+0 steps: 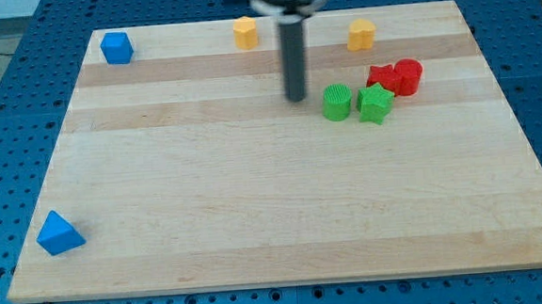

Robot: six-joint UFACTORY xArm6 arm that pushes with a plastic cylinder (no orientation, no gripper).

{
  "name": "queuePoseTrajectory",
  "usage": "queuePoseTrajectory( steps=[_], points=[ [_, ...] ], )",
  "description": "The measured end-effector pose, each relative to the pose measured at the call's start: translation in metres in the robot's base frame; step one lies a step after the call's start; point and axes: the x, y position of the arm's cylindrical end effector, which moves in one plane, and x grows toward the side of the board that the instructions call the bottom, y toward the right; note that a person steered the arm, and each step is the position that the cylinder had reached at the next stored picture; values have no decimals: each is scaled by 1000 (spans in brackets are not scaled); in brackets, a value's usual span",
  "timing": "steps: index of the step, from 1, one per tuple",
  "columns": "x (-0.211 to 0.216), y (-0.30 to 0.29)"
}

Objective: Bring the yellow heart underneath the yellow hexagon

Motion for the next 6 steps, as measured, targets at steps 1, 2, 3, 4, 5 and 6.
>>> queuePoseTrajectory(
  steps=[1,2,3,4,5,6],
  points=[
    [-62,71],
    [-85,150],
    [-111,57],
    [-139,10],
    [-147,52],
    [-123,-11]
  ],
)
